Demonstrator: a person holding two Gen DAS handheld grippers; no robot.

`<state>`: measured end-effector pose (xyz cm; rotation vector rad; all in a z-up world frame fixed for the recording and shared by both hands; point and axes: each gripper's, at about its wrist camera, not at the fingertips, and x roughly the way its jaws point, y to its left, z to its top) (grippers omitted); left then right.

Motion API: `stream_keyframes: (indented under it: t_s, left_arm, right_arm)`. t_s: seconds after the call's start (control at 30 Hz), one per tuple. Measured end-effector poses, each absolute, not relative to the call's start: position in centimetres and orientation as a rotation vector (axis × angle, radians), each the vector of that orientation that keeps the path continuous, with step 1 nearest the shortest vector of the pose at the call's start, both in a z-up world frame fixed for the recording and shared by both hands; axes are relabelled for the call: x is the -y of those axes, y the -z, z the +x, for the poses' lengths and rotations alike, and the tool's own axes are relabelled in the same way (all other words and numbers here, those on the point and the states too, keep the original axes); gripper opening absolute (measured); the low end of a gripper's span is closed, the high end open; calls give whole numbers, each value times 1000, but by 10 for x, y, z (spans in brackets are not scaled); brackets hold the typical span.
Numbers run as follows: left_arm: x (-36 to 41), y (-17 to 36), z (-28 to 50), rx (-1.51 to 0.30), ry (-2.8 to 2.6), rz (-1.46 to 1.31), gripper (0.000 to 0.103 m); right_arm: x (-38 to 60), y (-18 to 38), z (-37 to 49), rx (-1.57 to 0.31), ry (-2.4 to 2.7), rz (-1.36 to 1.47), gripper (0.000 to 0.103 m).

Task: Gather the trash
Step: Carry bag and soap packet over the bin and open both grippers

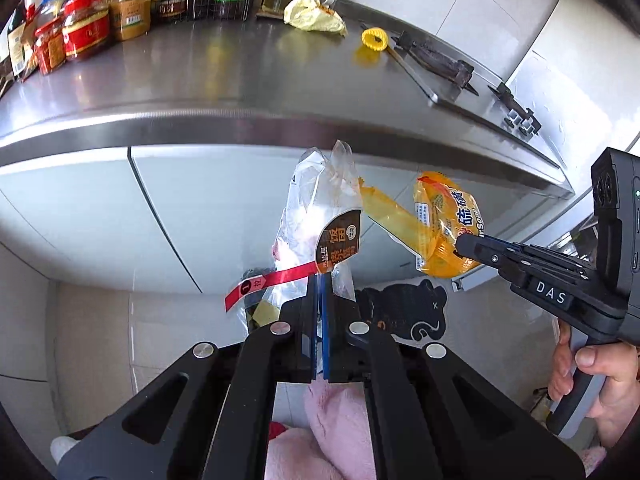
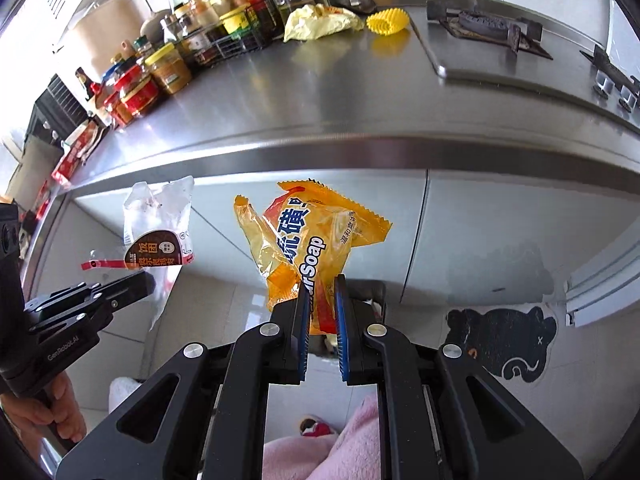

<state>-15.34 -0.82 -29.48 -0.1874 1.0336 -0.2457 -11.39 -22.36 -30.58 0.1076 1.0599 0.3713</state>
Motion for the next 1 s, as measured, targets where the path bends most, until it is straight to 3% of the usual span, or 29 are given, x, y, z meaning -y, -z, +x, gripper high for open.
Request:
stream_keyframes:
  t_s: [0.7,1.0]
  left_arm:
    - [26,518,-102,-1308,204,-236,0]
    - [28,564,-86,-1340,200,-229,0]
  right_arm:
    - [197,515,-44,-1307,-334,214,13]
    - [190,572,-16,-1382,-295,293,16]
